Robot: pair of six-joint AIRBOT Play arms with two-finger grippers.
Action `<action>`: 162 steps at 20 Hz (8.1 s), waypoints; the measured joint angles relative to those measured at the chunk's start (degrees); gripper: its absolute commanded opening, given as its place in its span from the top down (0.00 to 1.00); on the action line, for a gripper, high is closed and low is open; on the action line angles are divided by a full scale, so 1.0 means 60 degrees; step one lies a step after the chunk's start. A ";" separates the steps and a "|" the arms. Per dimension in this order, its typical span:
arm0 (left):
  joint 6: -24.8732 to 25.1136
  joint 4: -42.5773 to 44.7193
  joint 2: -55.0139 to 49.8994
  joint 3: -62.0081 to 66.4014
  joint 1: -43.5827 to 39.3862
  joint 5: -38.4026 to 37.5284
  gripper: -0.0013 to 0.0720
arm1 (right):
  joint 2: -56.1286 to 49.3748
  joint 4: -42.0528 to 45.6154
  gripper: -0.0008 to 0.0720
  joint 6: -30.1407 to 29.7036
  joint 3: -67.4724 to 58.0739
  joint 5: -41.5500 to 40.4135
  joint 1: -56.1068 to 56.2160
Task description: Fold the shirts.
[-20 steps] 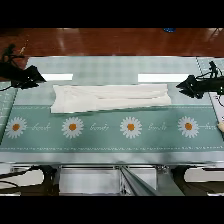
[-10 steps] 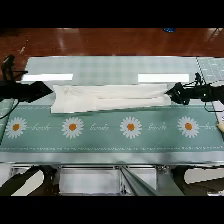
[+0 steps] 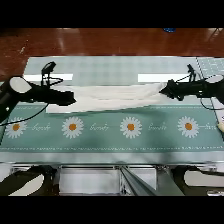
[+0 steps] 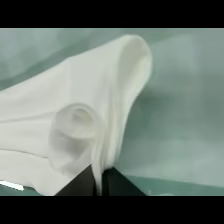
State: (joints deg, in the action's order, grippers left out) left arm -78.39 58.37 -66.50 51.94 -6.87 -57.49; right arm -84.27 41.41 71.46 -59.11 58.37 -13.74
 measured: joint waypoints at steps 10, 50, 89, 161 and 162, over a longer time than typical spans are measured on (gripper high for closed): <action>-0.0721 -0.1133 -0.3202 0.3067 -0.3683 0.0772 0.95 | 0.8266 0.0889 0.96 0.1319 0.2696 0.1876 0.0051; -0.2583 -0.0102 0.8211 -0.1534 0.0947 -0.1872 0.95 | -0.0645 -0.2841 0.96 0.0018 -0.3045 -0.2685 0.7887; -0.2674 0.1563 0.8051 -0.2667 0.0958 -0.2000 0.95 | 0.0342 -0.4131 0.96 -0.0302 0.2739 -0.1767 0.5064; -0.2437 0.3566 0.0470 0.2313 0.0878 -0.1989 0.95 | 0.1071 0.7369 0.96 0.4127 -0.3537 0.2193 0.3424; -0.2441 0.3570 0.0463 0.2310 0.0878 -0.1993 0.95 | 0.1067 0.7380 0.96 0.4135 -0.3537 0.2193 0.3432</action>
State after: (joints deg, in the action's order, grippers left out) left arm -93.03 79.79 -63.72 65.80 -1.61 -69.45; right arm -77.87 85.69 96.27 -80.34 71.53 6.85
